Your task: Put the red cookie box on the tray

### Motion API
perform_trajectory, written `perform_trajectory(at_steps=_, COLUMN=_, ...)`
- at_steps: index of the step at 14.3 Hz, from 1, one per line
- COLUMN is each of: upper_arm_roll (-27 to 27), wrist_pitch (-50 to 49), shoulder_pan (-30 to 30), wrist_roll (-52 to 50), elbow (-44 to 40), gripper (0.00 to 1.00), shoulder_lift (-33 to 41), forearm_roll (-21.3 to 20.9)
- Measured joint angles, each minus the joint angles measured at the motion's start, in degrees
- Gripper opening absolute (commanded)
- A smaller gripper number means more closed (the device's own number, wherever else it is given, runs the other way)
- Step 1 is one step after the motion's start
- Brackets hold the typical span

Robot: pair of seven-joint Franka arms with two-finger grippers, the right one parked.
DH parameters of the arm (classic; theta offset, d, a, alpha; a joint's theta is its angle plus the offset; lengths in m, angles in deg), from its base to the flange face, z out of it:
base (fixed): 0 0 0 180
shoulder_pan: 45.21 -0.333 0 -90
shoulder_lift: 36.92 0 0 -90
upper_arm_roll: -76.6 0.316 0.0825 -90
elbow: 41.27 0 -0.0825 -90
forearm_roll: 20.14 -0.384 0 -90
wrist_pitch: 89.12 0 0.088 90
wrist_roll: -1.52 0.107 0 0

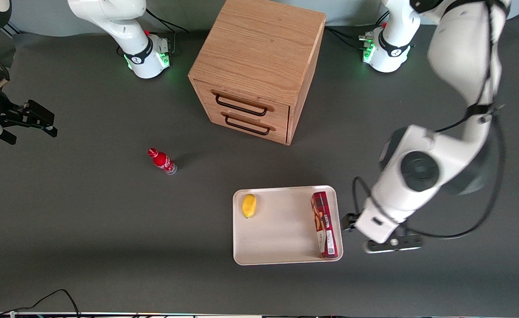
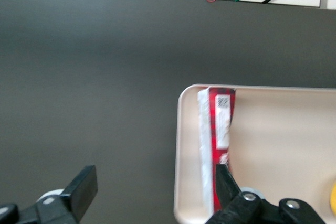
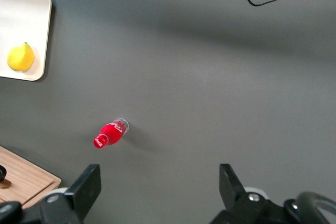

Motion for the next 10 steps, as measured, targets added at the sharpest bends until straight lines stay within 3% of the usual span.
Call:
perform_trajectory(at_steps=2, upper_arm_roll=-0.46, wrist_pitch=-7.33, shoulder_pan=-5.54, wrist_roll=9.32, elbow=0.13, gripper=1.00, shoulder_lift=5.31, forearm_roll=4.65)
perform_trajectory(at_steps=5, upper_arm_roll=-0.69, wrist_pitch=-15.54, shoulder_pan=-11.71, wrist_roll=20.21, elbow=1.24, gripper=1.00, shoulder_lift=10.82, forearm_roll=6.76)
perform_trajectory(at_steps=10, upper_arm_roll=-0.87, wrist_pitch=-17.81, shoulder_pan=-20.68, wrist_roll=33.44, elbow=12.51, gripper=1.00, shoulder_lift=24.70, forearm_roll=12.54)
